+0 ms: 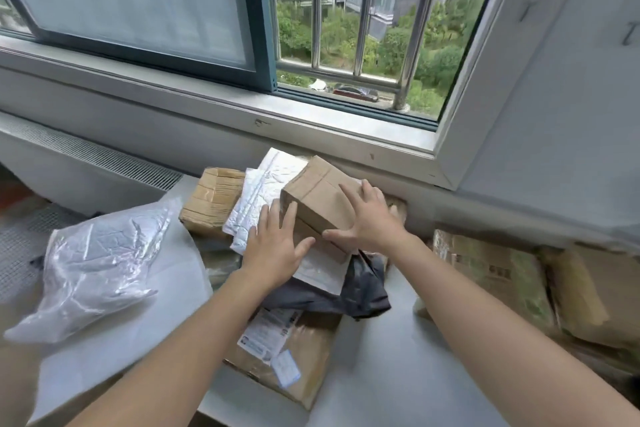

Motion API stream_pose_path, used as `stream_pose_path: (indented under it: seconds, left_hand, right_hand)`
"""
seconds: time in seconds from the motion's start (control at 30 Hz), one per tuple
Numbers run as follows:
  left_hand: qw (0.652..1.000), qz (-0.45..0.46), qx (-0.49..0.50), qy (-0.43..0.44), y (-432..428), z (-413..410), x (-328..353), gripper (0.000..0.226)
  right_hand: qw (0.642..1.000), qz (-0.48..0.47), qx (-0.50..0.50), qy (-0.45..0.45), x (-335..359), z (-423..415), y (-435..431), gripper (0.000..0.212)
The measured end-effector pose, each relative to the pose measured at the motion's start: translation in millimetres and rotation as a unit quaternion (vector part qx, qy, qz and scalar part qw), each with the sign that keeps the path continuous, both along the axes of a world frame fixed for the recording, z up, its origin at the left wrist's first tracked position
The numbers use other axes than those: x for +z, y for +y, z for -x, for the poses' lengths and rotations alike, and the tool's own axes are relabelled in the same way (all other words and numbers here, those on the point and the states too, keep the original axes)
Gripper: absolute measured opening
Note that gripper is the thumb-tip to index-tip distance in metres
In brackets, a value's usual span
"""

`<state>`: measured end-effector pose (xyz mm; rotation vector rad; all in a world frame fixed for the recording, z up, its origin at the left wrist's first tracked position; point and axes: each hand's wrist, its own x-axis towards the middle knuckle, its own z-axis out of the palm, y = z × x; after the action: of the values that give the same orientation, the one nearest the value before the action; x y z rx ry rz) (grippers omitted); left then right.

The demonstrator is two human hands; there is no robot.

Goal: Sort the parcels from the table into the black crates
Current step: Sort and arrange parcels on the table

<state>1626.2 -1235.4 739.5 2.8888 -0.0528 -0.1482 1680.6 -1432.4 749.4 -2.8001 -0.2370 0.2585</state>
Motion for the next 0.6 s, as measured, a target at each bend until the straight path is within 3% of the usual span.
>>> stream_pose_path:
  seconds: [0.23,0.47,0.53,0.6]
  left_hand:
    - [0.998,0.047,0.014,0.027,72,-55,-16,0.089]
    - [0.954,0.235,0.135,0.126,106,-101,-34,0.100]
    - [0.942,0.276,0.143,0.123,106,-107,-34,0.092]
    - [0.940,0.292,0.132,0.121,101,-109,-33,0.069]
  right_hand:
    - [0.993,0.055,-0.102,0.004,-1,-15,40,0.102]
    - [0.985,0.055,-0.165,-0.008,0,-7,65,0.103]
    - [0.981,0.046,-0.187,-0.007,0,-4,67,0.103]
    - [0.978,0.047,-0.204,-0.011,-1,0,66,0.101]
